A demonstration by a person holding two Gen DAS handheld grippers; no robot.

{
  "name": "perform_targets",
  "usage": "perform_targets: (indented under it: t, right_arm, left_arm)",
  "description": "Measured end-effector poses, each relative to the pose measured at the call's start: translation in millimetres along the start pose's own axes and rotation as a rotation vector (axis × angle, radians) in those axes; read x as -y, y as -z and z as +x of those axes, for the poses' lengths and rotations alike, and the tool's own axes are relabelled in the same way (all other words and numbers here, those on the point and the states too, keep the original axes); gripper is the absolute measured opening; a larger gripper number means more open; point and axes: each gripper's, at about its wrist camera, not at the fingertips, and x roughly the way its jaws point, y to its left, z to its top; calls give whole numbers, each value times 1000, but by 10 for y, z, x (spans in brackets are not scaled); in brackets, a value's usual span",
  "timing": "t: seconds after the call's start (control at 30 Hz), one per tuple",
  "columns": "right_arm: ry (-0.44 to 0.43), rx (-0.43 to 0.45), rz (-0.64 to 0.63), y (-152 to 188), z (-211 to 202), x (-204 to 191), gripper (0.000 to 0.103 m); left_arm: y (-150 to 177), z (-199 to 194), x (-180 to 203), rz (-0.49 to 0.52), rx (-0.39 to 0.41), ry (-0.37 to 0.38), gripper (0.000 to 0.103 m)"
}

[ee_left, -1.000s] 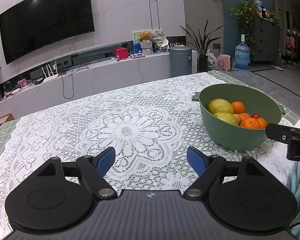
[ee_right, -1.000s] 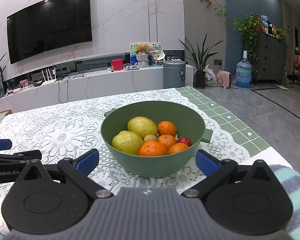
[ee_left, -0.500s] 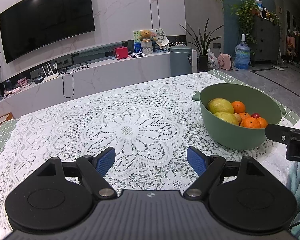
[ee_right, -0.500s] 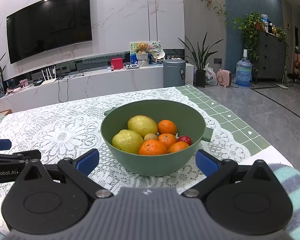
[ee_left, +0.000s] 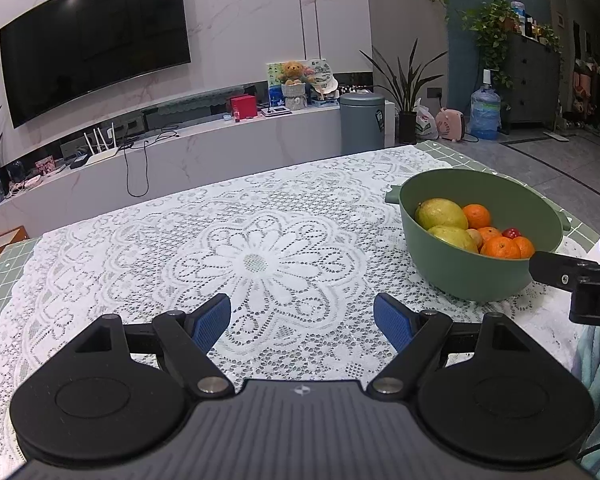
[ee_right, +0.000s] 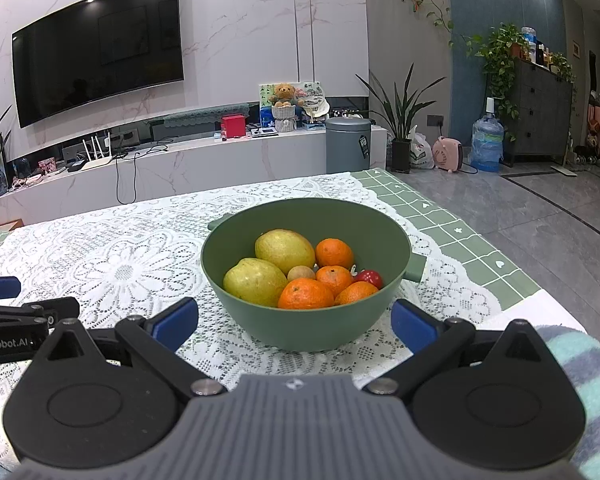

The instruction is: Organize fruits

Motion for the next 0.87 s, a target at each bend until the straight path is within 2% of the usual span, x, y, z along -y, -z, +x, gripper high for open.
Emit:
perform_targets:
  t: [0.87]
  right_arm:
    - [-1, -5, 3, 43, 30, -16, 99]
  left_arm:
    - [-29, -79, 23, 13, 23, 27, 95]
